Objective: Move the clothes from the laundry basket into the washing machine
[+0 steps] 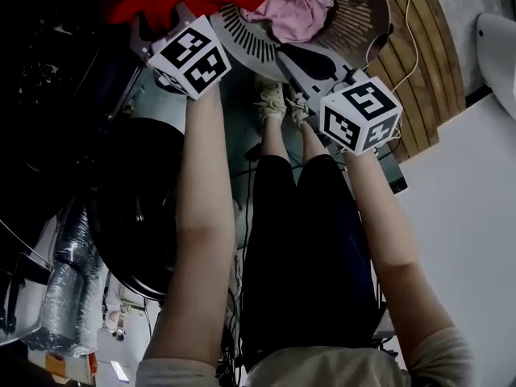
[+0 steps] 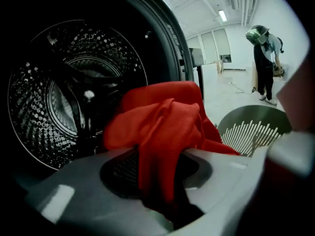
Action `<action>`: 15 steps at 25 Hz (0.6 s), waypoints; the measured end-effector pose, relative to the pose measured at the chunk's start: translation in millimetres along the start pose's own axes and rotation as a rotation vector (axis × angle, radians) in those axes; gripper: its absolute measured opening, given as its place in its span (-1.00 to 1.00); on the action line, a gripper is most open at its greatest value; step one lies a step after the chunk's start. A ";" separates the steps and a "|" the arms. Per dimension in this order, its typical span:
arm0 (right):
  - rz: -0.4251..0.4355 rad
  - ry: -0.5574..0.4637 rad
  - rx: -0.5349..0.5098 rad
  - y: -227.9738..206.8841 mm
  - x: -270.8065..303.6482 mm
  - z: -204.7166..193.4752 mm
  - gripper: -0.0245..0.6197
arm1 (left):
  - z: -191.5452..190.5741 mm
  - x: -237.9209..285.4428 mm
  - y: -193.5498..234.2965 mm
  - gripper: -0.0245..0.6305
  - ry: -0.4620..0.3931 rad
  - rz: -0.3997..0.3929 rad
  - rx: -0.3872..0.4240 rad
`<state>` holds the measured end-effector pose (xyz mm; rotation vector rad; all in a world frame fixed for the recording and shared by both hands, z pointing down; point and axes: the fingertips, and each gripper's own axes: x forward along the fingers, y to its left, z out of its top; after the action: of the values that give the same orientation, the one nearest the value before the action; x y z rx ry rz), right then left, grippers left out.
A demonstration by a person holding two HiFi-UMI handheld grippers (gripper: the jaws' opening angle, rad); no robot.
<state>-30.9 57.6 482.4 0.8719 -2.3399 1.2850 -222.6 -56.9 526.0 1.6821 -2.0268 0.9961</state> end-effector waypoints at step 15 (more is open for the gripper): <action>0.013 -0.019 -0.034 7.6 18.7 19.1 -0.80 | 79.1 16.4 127.6 -0.56 -0.199 0.049 -0.364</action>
<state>-50.0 37.9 477.5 0.8639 -2.3787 1.2438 -333.7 -115.3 442.0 1.5900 -2.2202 0.4475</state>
